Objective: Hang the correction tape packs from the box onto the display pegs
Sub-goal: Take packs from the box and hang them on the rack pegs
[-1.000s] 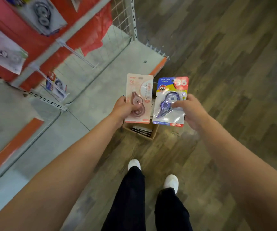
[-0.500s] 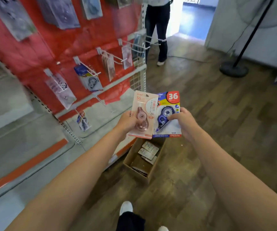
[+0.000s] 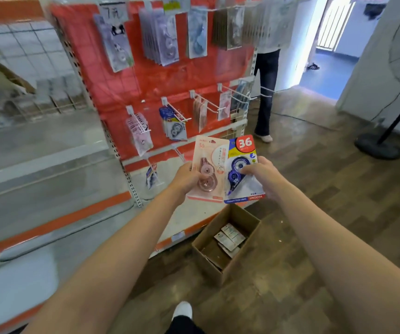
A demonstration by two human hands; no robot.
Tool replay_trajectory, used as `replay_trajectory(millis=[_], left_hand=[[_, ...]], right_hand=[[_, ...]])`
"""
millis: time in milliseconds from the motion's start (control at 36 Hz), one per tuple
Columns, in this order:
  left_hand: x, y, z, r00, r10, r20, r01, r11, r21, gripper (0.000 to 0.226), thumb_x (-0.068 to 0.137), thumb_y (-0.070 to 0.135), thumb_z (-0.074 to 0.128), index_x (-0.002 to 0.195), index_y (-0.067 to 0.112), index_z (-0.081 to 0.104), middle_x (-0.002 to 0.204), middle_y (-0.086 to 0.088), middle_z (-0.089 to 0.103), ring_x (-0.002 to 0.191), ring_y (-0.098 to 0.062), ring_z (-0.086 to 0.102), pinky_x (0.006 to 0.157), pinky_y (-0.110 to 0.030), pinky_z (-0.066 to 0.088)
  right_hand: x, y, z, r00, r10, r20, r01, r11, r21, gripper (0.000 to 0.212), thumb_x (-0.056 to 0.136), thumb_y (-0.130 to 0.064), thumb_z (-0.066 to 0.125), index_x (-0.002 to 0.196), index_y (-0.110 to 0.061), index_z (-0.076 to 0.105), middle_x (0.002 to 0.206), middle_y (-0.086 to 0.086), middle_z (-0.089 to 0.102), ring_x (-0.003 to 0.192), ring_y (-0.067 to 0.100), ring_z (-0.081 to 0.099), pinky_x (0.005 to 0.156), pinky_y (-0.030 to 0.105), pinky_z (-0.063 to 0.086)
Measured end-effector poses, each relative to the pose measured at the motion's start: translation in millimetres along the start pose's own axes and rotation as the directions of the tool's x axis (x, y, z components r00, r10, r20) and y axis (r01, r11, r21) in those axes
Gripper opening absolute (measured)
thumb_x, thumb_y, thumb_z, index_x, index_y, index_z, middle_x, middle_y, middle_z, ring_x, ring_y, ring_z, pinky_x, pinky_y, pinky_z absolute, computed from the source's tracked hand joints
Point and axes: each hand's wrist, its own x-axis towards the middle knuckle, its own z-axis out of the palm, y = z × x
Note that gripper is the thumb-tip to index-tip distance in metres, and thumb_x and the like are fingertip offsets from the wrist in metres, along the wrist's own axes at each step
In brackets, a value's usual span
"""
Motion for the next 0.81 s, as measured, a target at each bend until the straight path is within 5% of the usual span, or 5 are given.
replay_trajectory(millis=[278,444,639,806], left_hand=[[6,-28,-35,0.992,-0.094,-0.089,0.087,0.994,-0.073,0.038,0.083,-0.004,0.063,0.119,0.005,0.055,0.118,-0.012,0.064,0.108,-0.028,0.062,0.094,-0.045,0.052],[40,-42,-62,0.974,-0.168,-0.153,0.141,0.974,-0.176,0.035,0.081,-0.005,0.061,0.115,0.003,0.058,0.116,-0.014,0.066,0.107,-0.029,0.062,0.096,-0.048,0.050],[95,-48,-63,0.968,-0.222,-0.121,0.186,0.949,-0.255,0.034,0.081,0.001,0.065,0.114,0.005,0.060,0.114,-0.014,0.067,0.105,-0.028,0.063,0.097,-0.042,0.050],[137,-30,-66,0.984,-0.176,-0.040,0.158,0.948,-0.275,0.027,0.085,-0.001,0.062,0.111,0.004,0.060,0.112,-0.017,0.067,0.103,-0.031,0.064,0.094,-0.042,0.051]], right_hand=[[20,2,39,0.997,-0.015,0.075,0.022,0.995,-0.092,0.021,0.086,-0.003,0.063,0.098,-0.015,0.050,0.099,0.004,0.063,0.091,0.021,0.062,0.083,0.037,0.051],[57,8,68,0.994,0.005,0.111,0.012,0.988,-0.154,0.032,0.081,0.000,0.065,0.112,-0.004,0.058,0.108,0.013,0.068,0.101,0.029,0.064,0.096,0.047,0.050],[104,0,80,0.996,0.029,0.084,-0.008,0.972,-0.236,0.019,0.083,0.003,0.060,0.079,-0.015,0.061,0.100,0.017,0.070,0.100,0.035,0.065,0.096,0.051,0.049],[147,-15,92,0.996,0.009,0.090,0.012,0.974,-0.226,0.015,0.085,0.004,0.057,0.090,-0.009,0.064,0.107,0.018,0.069,0.098,0.029,0.064,0.096,0.043,0.049]])
